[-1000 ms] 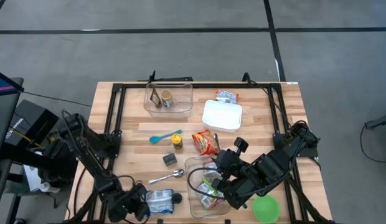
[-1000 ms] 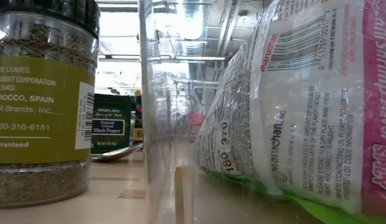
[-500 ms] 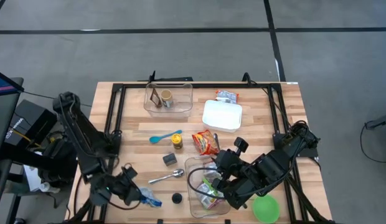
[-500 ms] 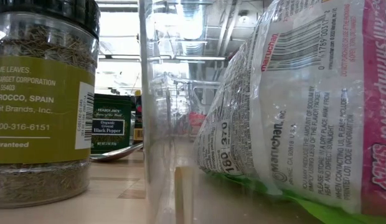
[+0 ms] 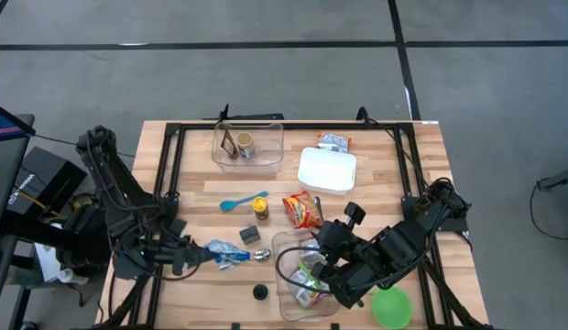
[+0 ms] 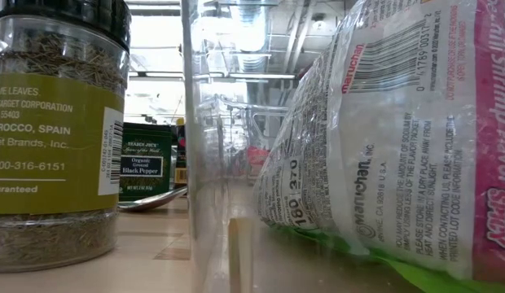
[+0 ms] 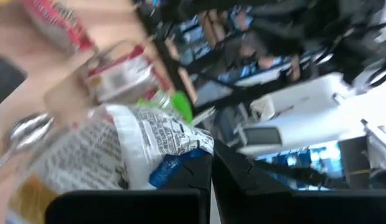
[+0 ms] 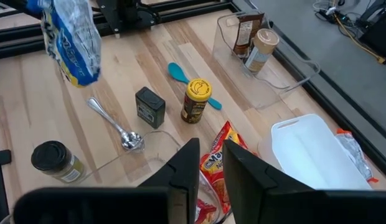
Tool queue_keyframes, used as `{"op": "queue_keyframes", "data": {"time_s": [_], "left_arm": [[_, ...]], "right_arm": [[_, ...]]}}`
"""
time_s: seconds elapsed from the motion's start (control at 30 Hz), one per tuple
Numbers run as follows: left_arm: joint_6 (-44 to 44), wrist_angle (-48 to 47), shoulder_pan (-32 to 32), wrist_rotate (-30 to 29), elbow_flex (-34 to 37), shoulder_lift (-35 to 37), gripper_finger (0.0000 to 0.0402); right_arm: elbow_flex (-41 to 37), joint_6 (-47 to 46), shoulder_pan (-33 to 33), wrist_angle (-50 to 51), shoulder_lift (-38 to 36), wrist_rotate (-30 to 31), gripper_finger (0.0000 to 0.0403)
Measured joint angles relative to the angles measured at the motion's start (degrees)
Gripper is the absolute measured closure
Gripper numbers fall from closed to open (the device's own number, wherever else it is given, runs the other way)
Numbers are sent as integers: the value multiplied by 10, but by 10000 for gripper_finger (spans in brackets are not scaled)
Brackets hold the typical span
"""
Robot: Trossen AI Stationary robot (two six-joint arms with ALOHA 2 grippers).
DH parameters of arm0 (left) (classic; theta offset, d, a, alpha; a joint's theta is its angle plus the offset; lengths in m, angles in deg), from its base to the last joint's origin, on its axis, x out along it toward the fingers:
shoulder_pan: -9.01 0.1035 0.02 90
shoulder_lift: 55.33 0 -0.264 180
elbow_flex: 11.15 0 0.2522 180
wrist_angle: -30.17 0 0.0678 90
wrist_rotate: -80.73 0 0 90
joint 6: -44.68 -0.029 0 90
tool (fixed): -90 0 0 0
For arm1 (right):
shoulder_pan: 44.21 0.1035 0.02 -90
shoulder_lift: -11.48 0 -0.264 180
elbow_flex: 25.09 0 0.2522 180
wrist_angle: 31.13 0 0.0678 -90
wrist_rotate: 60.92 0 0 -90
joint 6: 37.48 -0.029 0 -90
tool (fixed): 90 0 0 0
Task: Pick & Place Food Item
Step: Put the blue noodle pack into the bottom transparent bin
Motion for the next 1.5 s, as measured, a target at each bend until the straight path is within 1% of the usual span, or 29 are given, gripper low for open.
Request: {"op": "queue_keyframes", "data": {"time_s": [0.1,0.37,0.53,0.63,0.77,0.9,1.0,1.2,1.3,1.37,1.43,1.5], "left_arm": [[-54,55,16,-16,0,0,401],[-236,225,61,-18,0,0,401],[-316,313,80,3,0,0,401],[-361,353,90,23,0,0,401],[-378,369,100,51,0,0,401],[-378,369,105,63,0,-1,401],[-378,369,105,66,0,-1,401],[-379,368,105,66,0,-1,401],[-379,368,105,77,0,-1,401],[-379,368,105,83,0,-1,401],[-379,368,105,85,0,-1,401],[-379,369,105,85,0,-1,401]], "right_arm": [[0,21,0,-9,0,6,340],[0,68,0,-54,0,23,340],[-20,69,5,-74,0,64,340],[-48,68,5,-99,1,70,340],[-96,59,5,-154,1,68,340],[-142,60,3,-226,1,45,340],[-181,84,0,-298,1,14,340],[-245,183,-13,-478,1,-91,340],[-268,240,-24,-566,1,-125,340],[-284,261,-33,-614,0,-142,340],[-297,274,-42,-642,0,-157,340],[-301,284,-49,-648,0,-167,340]]}}
